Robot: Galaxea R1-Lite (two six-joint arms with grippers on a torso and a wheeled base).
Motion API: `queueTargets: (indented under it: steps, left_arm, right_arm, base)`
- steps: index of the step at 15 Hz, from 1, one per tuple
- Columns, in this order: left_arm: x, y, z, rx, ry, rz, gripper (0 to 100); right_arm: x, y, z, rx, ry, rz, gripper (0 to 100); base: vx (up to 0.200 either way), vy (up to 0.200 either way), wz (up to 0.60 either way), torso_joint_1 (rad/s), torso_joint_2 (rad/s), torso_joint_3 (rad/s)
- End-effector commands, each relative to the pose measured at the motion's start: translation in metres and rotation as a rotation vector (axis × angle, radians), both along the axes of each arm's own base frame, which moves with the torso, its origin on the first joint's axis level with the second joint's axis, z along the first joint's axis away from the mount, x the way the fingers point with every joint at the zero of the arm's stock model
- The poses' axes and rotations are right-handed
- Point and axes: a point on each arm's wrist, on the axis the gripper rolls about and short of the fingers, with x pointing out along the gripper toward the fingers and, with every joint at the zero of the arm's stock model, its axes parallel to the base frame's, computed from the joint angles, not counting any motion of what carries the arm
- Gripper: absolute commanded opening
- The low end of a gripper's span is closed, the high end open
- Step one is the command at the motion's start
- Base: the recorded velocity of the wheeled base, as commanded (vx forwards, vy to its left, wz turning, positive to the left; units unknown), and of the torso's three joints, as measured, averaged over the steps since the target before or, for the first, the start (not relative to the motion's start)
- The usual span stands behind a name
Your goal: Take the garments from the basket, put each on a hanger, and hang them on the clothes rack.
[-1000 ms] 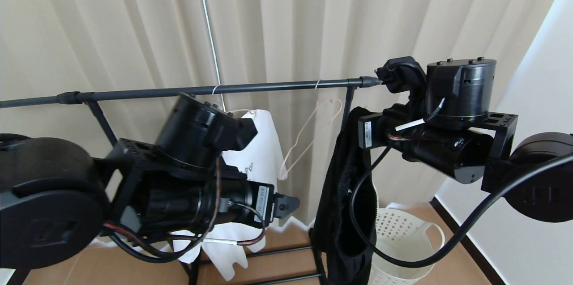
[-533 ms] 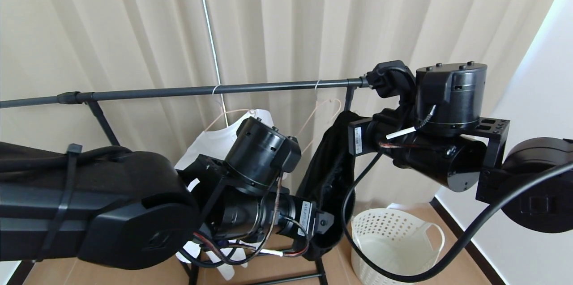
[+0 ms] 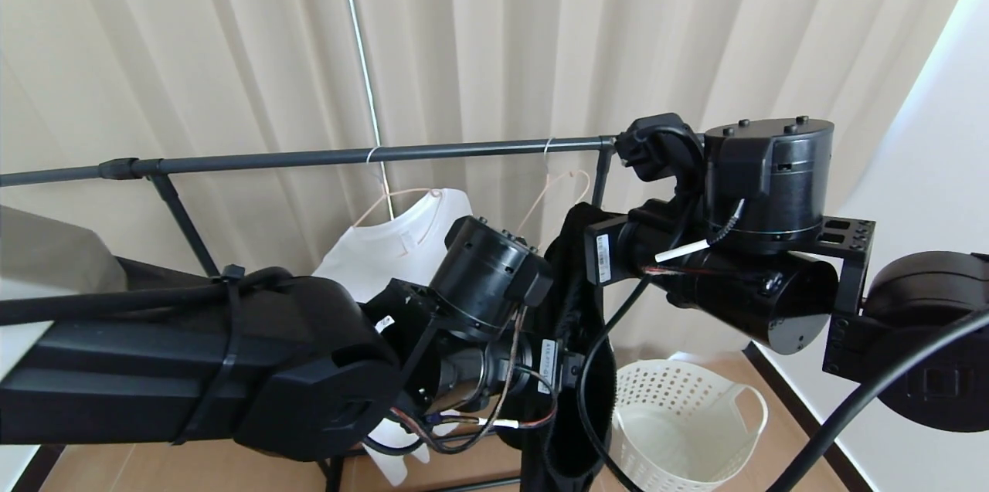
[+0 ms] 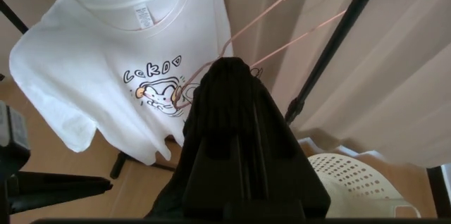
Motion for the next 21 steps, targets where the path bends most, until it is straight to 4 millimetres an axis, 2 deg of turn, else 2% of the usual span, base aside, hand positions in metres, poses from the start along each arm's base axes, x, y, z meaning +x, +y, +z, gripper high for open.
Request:
queueTargets:
  steps: [1,7,13,16,17,21]
  left_arm:
    - [0.004,-0.006,-0.013,0.036,0.005,0.031,100]
    - [0.001,0.0,-0.043,0.15,0.037,0.086,100]
    - [0.004,-0.003,-0.061,0.177,0.072,0.108,100]
    - [-0.003,0.005,-0.07,0.212,0.086,0.155,100]
    - [-0.006,0.009,-0.068,0.219,0.084,0.161,0]
    - [-0.014,0.021,-0.048,0.21,0.018,0.207,0]
  right_arm:
    - [-0.003,-0.002,0.006,0.011,-0.015,-0.004,0]
    - [-0.015,-0.013,0.027,0.05,-0.062,-0.005,0]
    - [-0.015,-0.013,0.027,0.05,-0.062,-0.005,0]
    - [-0.014,-0.016,0.029,0.055,-0.07,-0.015,0]
    - [-0.013,-0.017,0.03,0.055,-0.071,-0.021,0]
    - [-0.008,-0.023,0.028,0.049,-0.068,-0.044,0]
  base:
    - [0.0,0.0,0.0,0.0,0.0,0.0]
    - [0.0,0.0,0.0,0.0,0.0,0.0]
    - [0.0,0.0,0.0,0.0,0.0,0.0]
    - [0.0,0.0,0.0,0.0,0.0,0.0]
    - [0.0,0.0,0.0,0.0,0.0,0.0]
    - [0.0,0.0,0.0,0.0,0.0,0.0]
